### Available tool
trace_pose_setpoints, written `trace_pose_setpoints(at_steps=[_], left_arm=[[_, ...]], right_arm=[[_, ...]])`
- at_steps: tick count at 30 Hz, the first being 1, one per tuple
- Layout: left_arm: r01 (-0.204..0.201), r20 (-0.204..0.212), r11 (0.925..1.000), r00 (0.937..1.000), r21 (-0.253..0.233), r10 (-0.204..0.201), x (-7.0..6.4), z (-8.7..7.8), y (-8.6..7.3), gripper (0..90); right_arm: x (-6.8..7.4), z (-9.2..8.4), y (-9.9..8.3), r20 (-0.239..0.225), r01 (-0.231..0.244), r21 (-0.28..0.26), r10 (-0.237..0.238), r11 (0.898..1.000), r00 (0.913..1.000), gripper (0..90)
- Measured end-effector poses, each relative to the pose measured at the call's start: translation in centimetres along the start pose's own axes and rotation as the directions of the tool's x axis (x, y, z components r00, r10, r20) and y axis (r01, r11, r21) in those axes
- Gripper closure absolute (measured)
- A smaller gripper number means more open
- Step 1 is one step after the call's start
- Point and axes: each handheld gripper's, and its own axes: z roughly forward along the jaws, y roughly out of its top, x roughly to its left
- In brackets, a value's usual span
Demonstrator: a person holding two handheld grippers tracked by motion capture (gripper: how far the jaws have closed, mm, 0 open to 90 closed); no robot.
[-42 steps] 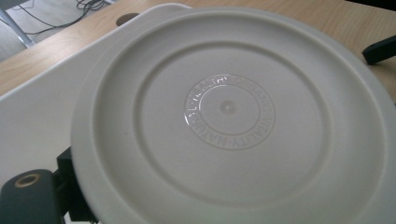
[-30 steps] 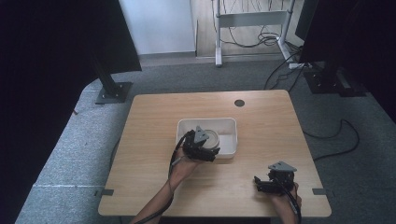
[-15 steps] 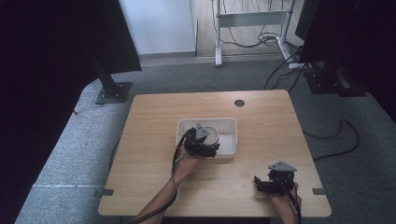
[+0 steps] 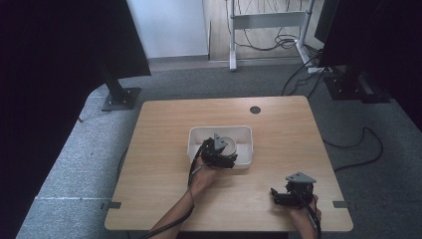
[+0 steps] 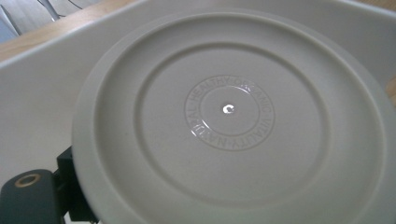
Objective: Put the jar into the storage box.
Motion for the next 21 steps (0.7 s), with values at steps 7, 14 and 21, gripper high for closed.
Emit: trace_pose_setpoints(at_steps=[7, 14, 21], left_arm=[[0.005, 0.004, 0.9998, 1.0, 0.021, -0.005, -0.2, 0.9, -0.3, 10.0], [0.036, 0.016, 0.9987, 0.9992, 0.035, -0.037, 0.0, 1.2, -0.3, 10.0], [0.079, 0.041, 0.9949, 0.9958, 0.062, -0.082, 0.6, 1.3, -0.1, 9.9]], right_arm=[[0.0, 0.0, 0.0, -0.001, 0.001, 0.001, -0.001, 1.0, 1.0, 4.3], [0.0, 0.0, 0.0, -0.001, 0.002, 0.001, -0.002, 1.0, 1.0, 4.3], [0.0, 0.0, 0.0, -0.003, 0.003, 0.001, -0.003, 1.0, 1.0, 4.3]])
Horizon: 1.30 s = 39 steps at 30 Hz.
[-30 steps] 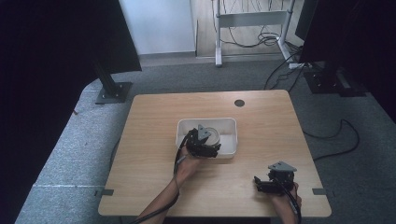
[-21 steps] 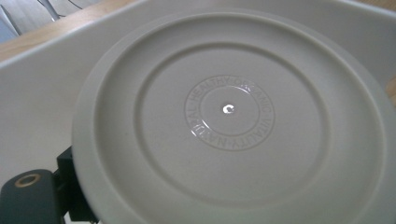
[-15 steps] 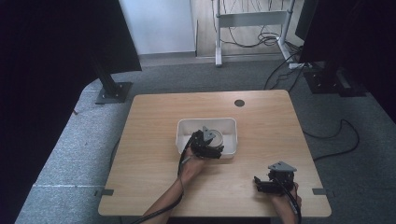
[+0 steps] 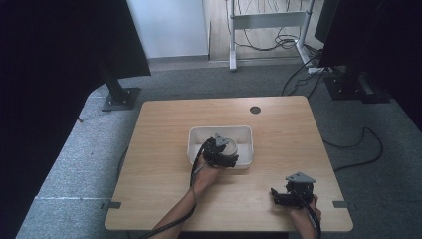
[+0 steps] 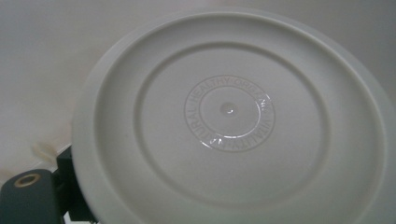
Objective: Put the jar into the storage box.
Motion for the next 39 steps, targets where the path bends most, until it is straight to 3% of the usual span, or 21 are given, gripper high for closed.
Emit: trace_pose_setpoints(at_steps=[6, 9, 17, 39], left_arm=[[-0.017, 0.007, 0.9998, 0.9998, 0.01, 0.017, 0.0, 0.0, 0.1, 9.2], [-0.026, 0.01, 0.9996, 0.9996, 0.006, 0.026, -0.1, -0.1, 0.1, 4.3], [-0.025, 0.014, 0.9997, 0.9996, -0.007, 0.025, -0.2, -0.4, 0.1, 2.8], [-0.038, 0.024, 0.9982, 0.9989, -0.045, 0.039, -0.1, -3.0, 0.6, 2.8]], right_arm=[[0.0, 0.0, 0.0, 0.0, 0.001, 0.0, -0.001, 1.0, 1.0, 4.3], [0.0, 0.0, 0.0, 0.0, 0.001, 0.0, -0.001, 1.0, 1.0, 4.3], [0.0, 0.0, 0.0, -0.001, 0.0, -0.001, 0.0, 1.0, 1.0, 4.3], [0.0, 0.0, 0.0, -0.001, 0.002, 0.0, -0.002, 1.0, 1.0, 4.3]])
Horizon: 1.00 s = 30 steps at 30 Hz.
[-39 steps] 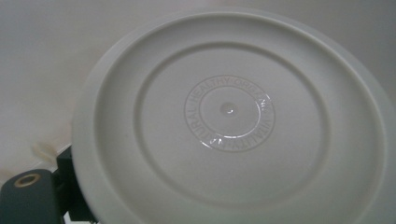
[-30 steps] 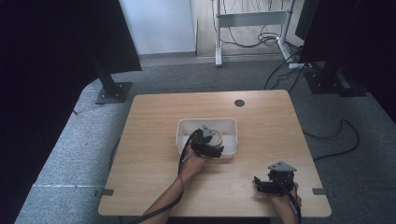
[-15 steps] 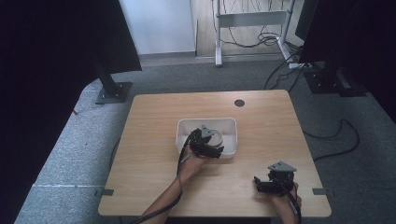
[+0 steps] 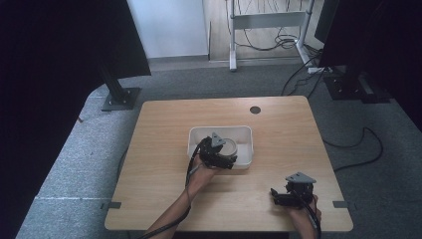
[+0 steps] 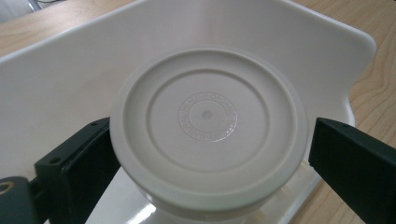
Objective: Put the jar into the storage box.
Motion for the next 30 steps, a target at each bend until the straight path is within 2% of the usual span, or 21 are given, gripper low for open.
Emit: trace_pose_setpoints(at_steps=[16, 30], left_arm=[[-0.013, 0.016, 0.9993, 0.9998, -0.035, 0.014, 0.0, -2.1, -0.2, 3.2], [-0.013, 0.03, 0.9991, 0.9994, -0.04, 0.014, 0.1, -3.4, -1.3, 3.5]], right_arm=[[0.0, 0.0, 0.0, 0.0, -0.002, 0.0, 0.002, 1.0, 1.0, 4.3], [0.0, 0.0, 0.0, 0.0, -0.001, 0.0, 0.001, 1.0, 1.0, 4.3]])
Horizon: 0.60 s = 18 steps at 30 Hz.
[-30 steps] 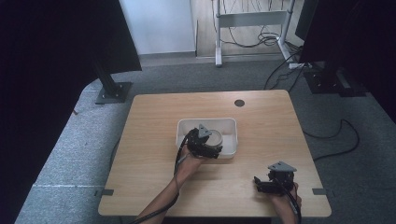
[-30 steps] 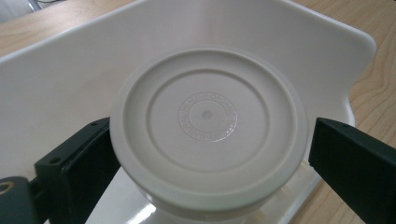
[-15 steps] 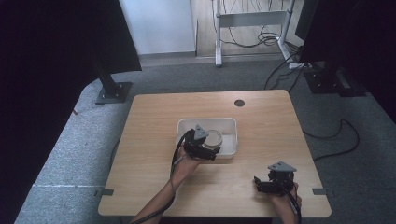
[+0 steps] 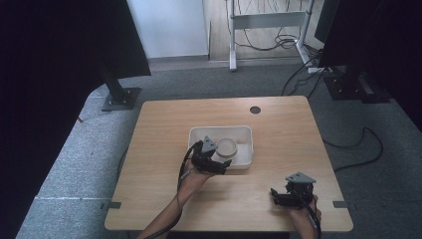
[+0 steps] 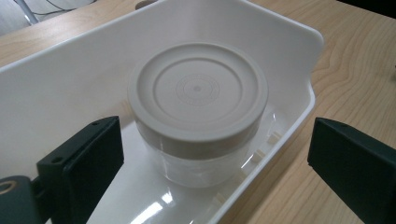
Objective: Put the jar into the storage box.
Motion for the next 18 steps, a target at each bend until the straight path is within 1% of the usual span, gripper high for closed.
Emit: trace_pose_setpoints(at_steps=[9, 18], left_arm=[[-0.001, 0.008, 1.0, 1.0, -0.005, 0.001, 0.2, -0.9, -0.6, 3.6], [-0.005, 0.018, 0.9999, 0.9998, -0.015, 0.005, 0.2, -1.9, -0.9, 3.6]], right_arm=[[0.0, 0.0, 0.0, 0.001, 0.0, 0.0, 0.0, 1.0, 1.0, 4.3], [0.0, 0.0, 0.0, 0.001, -0.001, 0.0, 0.001, 1.0, 1.0, 4.3]])
